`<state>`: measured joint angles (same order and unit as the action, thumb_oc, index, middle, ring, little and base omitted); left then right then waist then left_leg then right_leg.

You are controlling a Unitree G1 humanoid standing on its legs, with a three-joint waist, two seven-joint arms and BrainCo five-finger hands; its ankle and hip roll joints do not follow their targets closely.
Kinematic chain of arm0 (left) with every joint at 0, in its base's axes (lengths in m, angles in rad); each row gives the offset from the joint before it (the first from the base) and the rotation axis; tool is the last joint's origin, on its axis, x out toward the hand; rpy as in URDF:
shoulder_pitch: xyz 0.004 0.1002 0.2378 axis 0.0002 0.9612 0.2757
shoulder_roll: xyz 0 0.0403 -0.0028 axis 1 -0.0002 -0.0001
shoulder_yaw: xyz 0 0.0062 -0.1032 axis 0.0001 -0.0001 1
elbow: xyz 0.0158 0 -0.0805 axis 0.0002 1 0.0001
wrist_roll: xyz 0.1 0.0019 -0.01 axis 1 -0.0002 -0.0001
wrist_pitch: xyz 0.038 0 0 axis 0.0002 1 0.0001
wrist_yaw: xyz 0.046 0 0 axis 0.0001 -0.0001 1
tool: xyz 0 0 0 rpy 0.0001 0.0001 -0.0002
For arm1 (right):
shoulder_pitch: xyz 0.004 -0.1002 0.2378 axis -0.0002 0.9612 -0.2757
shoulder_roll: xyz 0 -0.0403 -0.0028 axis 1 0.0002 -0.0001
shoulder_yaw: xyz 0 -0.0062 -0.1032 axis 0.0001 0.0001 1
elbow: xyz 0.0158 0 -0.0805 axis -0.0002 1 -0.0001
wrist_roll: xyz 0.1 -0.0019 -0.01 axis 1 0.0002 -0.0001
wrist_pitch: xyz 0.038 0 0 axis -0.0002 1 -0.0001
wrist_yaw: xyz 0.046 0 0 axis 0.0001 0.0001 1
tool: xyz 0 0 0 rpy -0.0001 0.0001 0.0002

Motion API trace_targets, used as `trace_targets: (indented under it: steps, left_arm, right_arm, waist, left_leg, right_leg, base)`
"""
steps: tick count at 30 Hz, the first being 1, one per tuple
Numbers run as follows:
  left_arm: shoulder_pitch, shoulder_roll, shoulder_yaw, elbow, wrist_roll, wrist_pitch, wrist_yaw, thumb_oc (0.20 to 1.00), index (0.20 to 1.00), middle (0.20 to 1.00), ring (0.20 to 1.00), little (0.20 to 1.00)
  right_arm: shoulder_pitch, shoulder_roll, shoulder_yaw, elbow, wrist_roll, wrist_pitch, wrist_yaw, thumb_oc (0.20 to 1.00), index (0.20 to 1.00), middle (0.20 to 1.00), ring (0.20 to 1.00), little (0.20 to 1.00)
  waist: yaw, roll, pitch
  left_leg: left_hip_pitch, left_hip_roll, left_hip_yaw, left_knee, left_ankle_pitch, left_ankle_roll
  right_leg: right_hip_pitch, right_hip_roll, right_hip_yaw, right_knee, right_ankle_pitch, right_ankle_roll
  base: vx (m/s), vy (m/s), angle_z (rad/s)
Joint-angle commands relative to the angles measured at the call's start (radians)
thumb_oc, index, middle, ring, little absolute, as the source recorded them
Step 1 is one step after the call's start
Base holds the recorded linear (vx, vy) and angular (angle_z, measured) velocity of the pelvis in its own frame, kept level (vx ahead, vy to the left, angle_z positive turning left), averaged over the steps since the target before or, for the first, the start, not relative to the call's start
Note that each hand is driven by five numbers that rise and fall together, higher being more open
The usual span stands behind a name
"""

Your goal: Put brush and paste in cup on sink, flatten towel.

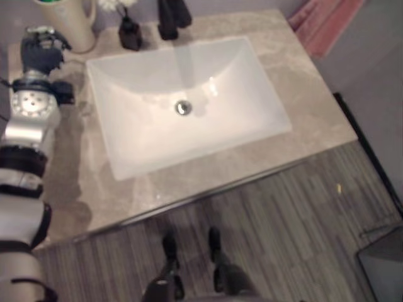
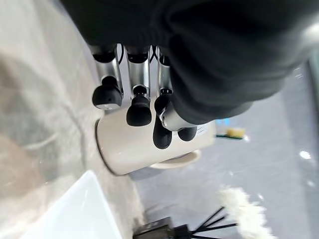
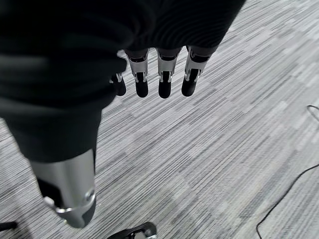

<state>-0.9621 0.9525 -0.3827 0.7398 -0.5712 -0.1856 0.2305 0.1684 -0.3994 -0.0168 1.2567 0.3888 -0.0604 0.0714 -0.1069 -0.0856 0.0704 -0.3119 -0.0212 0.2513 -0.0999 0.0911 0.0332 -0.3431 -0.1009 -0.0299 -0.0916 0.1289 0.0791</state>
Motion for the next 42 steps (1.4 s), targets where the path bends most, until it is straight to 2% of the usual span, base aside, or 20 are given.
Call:
trace_targets:
  steps: [1,4,5,6,8,9,10,13,16,20,22,25,27,29,30,34,37,38,39,42]
  left_arm:
    - [0.008,0.047,0.101,-0.056,0.067,-0.047,0.003,0.200,0.200,0.200,0.200,0.200]
    - [0.112,0.080,0.178,-0.181,0.162,-0.039,0.032,0.200,0.200,0.200,0.200,0.200]
    - [0.222,0.087,0.274,-0.320,0.223,-0.046,0.056,0.200,0.200,0.200,0.200,0.200]
    - [0.239,0.085,0.289,-0.331,0.226,-0.043,0.057,0.200,0.200,0.200,0.200,0.200]
    - [0.466,0.071,0.458,-0.465,0.270,-0.049,0.065,0.200,0.200,0.200,0.200,0.200]
    - [0.567,0.044,0.531,-0.533,0.302,-0.058,0.074,0.200,0.200,0.200,0.200,0.200]
    - [0.770,-0.032,0.686,-0.682,0.385,-0.070,0.094,0.200,0.200,0.200,0.200,0.200]
    - [0.937,-0.131,0.806,-0.785,0.452,-0.104,0.114,0.200,0.200,0.200,0.200,0.200]
    - [1.081,-0.257,0.864,-0.873,0.397,-0.138,0.066,0.200,0.200,0.200,0.200,0.200]
    - [1.094,-0.464,0.882,-0.796,0.303,-0.180,0.130,0.200,0.200,0.200,0.200,0.200]
    - [1.165,-0.577,0.977,-0.698,0.292,-0.185,0.247,0.200,0.200,0.200,0.200,0.200]
    - [1.197,-0.588,0.997,-0.603,0.340,-0.156,0.315,0.200,0.200,0.200,0.200,0.200]
    - [1.178,-0.566,0.973,-0.444,0.362,-0.126,0.366,0.200,0.200,0.200,0.200,0.200]
    - [1.159,-0.552,0.930,-0.356,0.336,-0.126,0.353,0.410,0.410,0.410,0.410,0.410]
    - [1.152,-0.548,0.905,-0.237,0.310,-0.103,0.355,1.000,1.000,1.000,1.000,1.000]
    - [1.152,-0.548,0.889,-0.145,0.284,-0.093,0.354,1.000,1.000,1.000,1.000,1.000]
    - [1.138,-0.570,0.813,0.152,0.207,-0.037,0.275,1.000,1.000,1.000,1.000,1.000]
    - [1.136,-0.569,0.813,0.155,0.205,-0.038,0.274,1.000,1.000,1.000,1.000,1.000]
    - [1.108,-0.596,0.795,0.238,0.106,-0.044,0.234,1.000,1.000,1.000,1.000,1.000]
    - [1.091,-0.625,0.718,0.409,0.081,0.026,0.110,1.000,1.000,1.000,1.000,1.000]
  right_arm:
    - [0.042,-0.056,0.000,0.020,-0.049,0.005,0.001,1.000,1.000,1.000,1.000,1.000]
    - [0.044,-0.031,-0.001,0.018,-0.061,0.006,0.006,1.000,1.000,1.000,1.000,1.000]
    - [0.038,-0.005,-0.004,0.019,-0.075,0.004,0.006,1.000,1.000,1.000,1.000,1.000]
    - [0.038,-0.010,0.000,0.019,-0.076,0.004,0.006,1.000,1.000,1.000,1.000,1.000]
    - [0.020,0.036,0.016,0.006,-0.096,-0.001,-0.003,1.000,1.000,1.000,1.000,1.000]
    - [0.005,0.049,0.016,0.012,-0.109,-0.005,-0.011,1.000,1.000,1.000,1.000,1.000]
    - [-0.033,0.079,0.037,0.007,-0.138,-0.008,-0.016,1.000,1.000,1.000,1.000,1.000]
    - [-0.052,0.096,0.036,0.006,-0.151,-0.016,-0.017,1.000,1.000,1.000,1.000,1.000]
    - [-0.077,0.088,0.025,0.028,-0.146,-0.011,-0.023,1.000,1.000,1.000,1.000,1.000]
    - [-0.017,0.066,0.005,0.099,-0.182,-0.019,-0.026,1.000,1.000,1.000,1.000,1.000]
    - [-0.008,0.067,-0.010,0.105,-0.208,-0.022,-0.064,1.000,1.000,1.000,1.000,1.000]
    - [-0.010,0.058,-0.005,0.098,-0.217,-0.026,-0.080,1.000,1.000,1.000,1.000,1.000]
    - [-0.010,0.050,0.008,0.071,-0.212,-0.037,-0.089,1.000,1.000,1.000,1.000,1.000]
    - [-0.008,0.047,0.019,0.039,-0.200,-0.045,-0.095,1.000,1.000,1.000,1.000,1.000]
    - [0.000,0.050,0.038,0.014,-0.203,-0.048,-0.098,1.000,1.000,1.000,1.000,1.000]
    - [0.010,0.054,0.052,-0.001,-0.208,-0.046,-0.101,1.000,1.000,1.000,1.000,1.000]
    - [-0.002,0.039,0.079,-0.018,-0.212,-0.043,-0.111,1.000,1.000,1.000,1.000,1.000]
    - [-0.003,0.040,0.078,-0.018,-0.212,-0.043,-0.111,1.000,1.000,1.000,1.000,1.000]
    - [-0.018,0.028,0.096,-0.024,-0.220,-0.041,-0.114,1.000,1.000,1.000,1.000,1.000]
    - [-0.043,0.001,0.112,-0.030,-0.237,-0.033,-0.112,1.000,1.000,1.000,1.000,1.000]
  waist:
    - [-0.006,0.026,-0.017]
    - [0.012,0.032,-0.027]
    - [0.033,0.032,-0.031]
    - [0.029,0.035,-0.030]
    - [0.046,0.037,-0.034]
    - [0.058,0.035,-0.038]
    - [0.078,0.032,-0.033]
    - [0.091,0.030,-0.028]
    - [0.100,0.036,-0.032]
    - [0.105,0.040,-0.033]
    - [0.119,0.038,-0.027]
    - [0.123,0.035,-0.033]
    - [0.120,0.026,-0.029]
    - [0.116,0.018,-0.020]
    - [0.110,0.010,-0.020]
    - [0.102,0.007,-0.033]
    - [0.100,0.004,-0.044]
    - [0.099,0.004,-0.045]
    - [0.098,0.006,-0.042]
    - [0.096,0.017,-0.039]
  left_leg:
    - [0.021,0.019,-0.155,0.013,-0.059,-0.035]
    - [0.050,0.017,-0.158,0.013,-0.062,-0.036]
    - [0.068,0.015,-0.159,0.013,-0.065,-0.036]
    - [0.071,0.015,-0.159,0.013,-0.065,-0.036]
    - [0.095,0.018,-0.153,0.013,-0.071,-0.037]
    - [0.106,0.023,-0.144,0.013,-0.074,-0.038]
    - [0.132,0.031,-0.133,0.013,-0.078,-0.041]
    - [0.159,0.042,-0.130,0.013,-0.078,-0.049]
    - [0.170,0.046,-0.141,0.013,-0.068,-0.052]
    - [0.177,0.047,-0.172,0.013,-0.052,-0.054]
    - [0.185,0.054,-0.177,0.013,-0.039,-0.063]
    - [0.187,0.059,-0.185,0.013,-0.026,-0.069]
    - [0.195,0.066,-0.186,0.013,-0.009,-0.081]
    - [0.193,0.073,-0.194,0.018,0.011,-0.085]
    - [0.191,0.078,-0.201,0.022,0.013,-0.089]
    - [0.196,0.082,-0.204,0.013,0.019,-0.086]
    - [0.208,0.082,-0.239,0.013,0.018,-0.075]
    - [0.205,0.082,-0.240,0.013,0.019,-0.075]
    - [0.202,0.069,-0.303,0.023,0.009,-0.071]
    - [0.196,0.037,-0.391,0.060,-0.030,-0.058]
  right_leg:
    - [0.146,-0.027,-0.047,0.004,-0.034,0.072]
    - [0.178,-0.031,-0.064,0.004,-0.038,0.070]
    - [0.198,-0.034,-0.075,0.004,-0.043,0.068]
    - [0.201,-0.034,-0.075,0.004,-0.044,0.068]
    - [0.225,-0.034,-0.081,0.004,-0.053,0.064]
    - [0.232,-0.031,-0.088,0.004,-0.059,0.061]
    - [0.259,-0.024,-0.098,0.004,-0.080,0.052]
    - [0.285,-0.014,-0.100,0.017,-0.109,0.039]
    - [0.299,-0.003,-0.095,0.036,-0.138,0.021]
    - [0.313,0.007,-0.110,0.063,-0.173,-0.001]
    - [0.324,0.019,-0.115,0.075,-0.191,-0.017]
    - [0.335,0.030,-0.122,0.072,-0.197,-0.027]
    - [0.348,0.040,-0.120,0.080,-0.213,-0.037]
    - [0.349,0.050,-0.119,0.090,-0.219,-0.050]
    - [0.357,0.060,-0.117,0.084,-0.220,-0.059]
    - [0.362,0.067,-0.110,0.069,-0.211,-0.062]
    - [0.359,0.076,-0.072,0.050,-0.197,-0.063]
    - [0.357,0.076,-0.073,0.050,-0.196,-0.063]
    - [0.344,0.078,-0.053,0.053,-0.189,-0.064]
    - [0.324,0.079,-0.013,0.065,-0.178,-0.061]
  base:
    - [-0.03,-0.028,0.17]
    - [-0.04,-0.040,0.10]
    - [-0.04,-0.031,0.05]
    - [-0.05,-0.045,0.04]
    - [-0.03,-0.058,0.09]
    - [-0.06,-0.135,0.01]
    - [-0.06,-0.156,-0.12]
    - [-0.04,-0.113,-0.08]
    - [-0.06,-0.139,0.22]
    - [-0.08,-0.150,0.25]
    - [-0.12,-0.164,0.32]
    - [-0.06,-0.143,-0.04]
    - [-0.07,-0.186,0.10]
    - [-0.10,-0.205,0.23]
    - [-0.09,-0.194,0.22]
    - [-0.02,-0.082,0.12]
    - [-0.02,-0.057,-0.06]
    - [-0.06,-0.013,-0.28]
    - [-0.06,0.006,-0.31]
    - [-0.05,0.055,-0.35]
